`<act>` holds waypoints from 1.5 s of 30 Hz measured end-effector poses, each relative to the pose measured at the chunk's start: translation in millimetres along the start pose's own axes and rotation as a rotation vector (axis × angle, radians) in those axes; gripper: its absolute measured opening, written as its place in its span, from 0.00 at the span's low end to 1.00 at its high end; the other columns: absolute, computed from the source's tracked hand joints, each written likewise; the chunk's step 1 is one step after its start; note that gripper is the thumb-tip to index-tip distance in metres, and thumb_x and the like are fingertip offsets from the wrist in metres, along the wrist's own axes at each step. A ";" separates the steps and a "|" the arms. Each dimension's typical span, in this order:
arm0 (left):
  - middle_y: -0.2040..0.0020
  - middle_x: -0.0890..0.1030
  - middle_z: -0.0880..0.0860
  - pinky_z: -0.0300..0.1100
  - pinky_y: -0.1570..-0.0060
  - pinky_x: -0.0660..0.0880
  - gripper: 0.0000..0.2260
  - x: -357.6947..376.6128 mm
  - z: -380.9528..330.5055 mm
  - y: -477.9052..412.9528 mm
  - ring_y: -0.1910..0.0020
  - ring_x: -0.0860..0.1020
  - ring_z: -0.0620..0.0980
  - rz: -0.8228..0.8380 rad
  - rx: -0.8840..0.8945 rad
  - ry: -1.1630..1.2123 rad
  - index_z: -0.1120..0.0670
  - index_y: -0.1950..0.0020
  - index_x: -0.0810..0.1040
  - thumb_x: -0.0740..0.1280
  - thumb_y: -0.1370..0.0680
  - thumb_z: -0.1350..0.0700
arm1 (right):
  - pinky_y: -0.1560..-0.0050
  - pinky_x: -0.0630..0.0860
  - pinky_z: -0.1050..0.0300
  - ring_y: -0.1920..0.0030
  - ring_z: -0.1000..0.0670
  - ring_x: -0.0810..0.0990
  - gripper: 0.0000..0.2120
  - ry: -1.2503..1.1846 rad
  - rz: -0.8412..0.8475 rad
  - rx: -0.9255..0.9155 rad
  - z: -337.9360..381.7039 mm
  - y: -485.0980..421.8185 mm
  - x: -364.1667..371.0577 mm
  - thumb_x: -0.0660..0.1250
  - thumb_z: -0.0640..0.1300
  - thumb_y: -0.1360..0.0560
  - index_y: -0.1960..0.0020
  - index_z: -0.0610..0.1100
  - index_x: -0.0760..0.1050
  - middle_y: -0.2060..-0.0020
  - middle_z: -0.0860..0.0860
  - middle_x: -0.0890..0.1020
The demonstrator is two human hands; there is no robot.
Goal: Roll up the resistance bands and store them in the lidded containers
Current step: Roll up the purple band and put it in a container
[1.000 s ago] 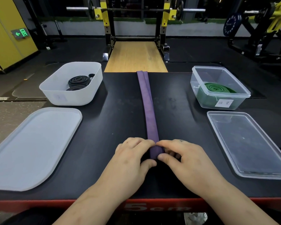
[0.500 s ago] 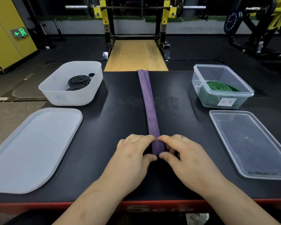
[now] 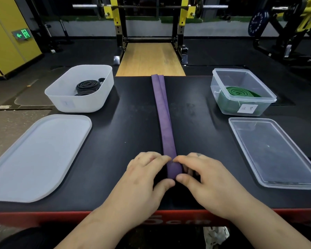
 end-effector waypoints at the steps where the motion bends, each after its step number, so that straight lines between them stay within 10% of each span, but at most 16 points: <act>1: 0.38 0.70 0.33 0.29 0.34 0.61 0.21 -0.4 -0.7 0.0 0.35 0.66 0.33 0.004 0.000 -0.006 0.41 0.31 0.72 0.67 0.23 0.40 | 0.50 0.73 0.62 0.51 0.57 0.76 0.16 -0.007 0.001 -0.003 -0.4 -1.1 0.1 0.69 0.52 0.21 0.34 0.59 0.77 0.57 0.60 0.75; 9: 0.41 0.75 0.36 0.43 0.35 0.68 0.20 -0.1 1.9 -13.3 0.37 0.69 0.38 -0.018 -0.012 -0.047 0.44 0.33 0.76 0.60 0.22 0.38 | 0.49 0.73 0.65 0.49 0.57 0.77 0.20 -0.044 -0.026 0.039 -2.2 -1.3 -2.9 0.74 0.54 0.25 0.35 0.65 0.74 0.53 0.60 0.78; 35: 0.45 0.75 0.39 0.42 0.43 0.63 0.17 -0.8 5.4 -24.9 0.43 0.72 0.42 -0.044 0.030 -0.089 0.46 0.34 0.71 0.65 0.22 0.47 | 0.47 0.72 0.62 0.48 0.59 0.75 0.18 0.048 -0.007 0.008 -4.0 -18.1 -5.7 0.71 0.58 0.24 0.35 0.61 0.75 0.55 0.62 0.74; 45: 0.41 0.65 0.26 0.32 0.39 0.64 0.23 -5.7 1.3 -7.3 0.36 0.57 0.20 0.005 0.001 -0.032 0.37 0.30 0.67 0.71 0.23 0.43 | 0.49 0.74 0.60 0.50 0.58 0.76 0.21 0.014 0.006 -0.013 -5.0 -12.5 -4.8 0.62 0.65 0.26 0.36 0.60 0.76 0.55 0.62 0.74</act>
Point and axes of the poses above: each hand's wrist, its own y-axis away from the middle knuckle, its own x-axis out of the palm, z = x × y, the point moved 1 cm from there along -y, towards the middle knuckle
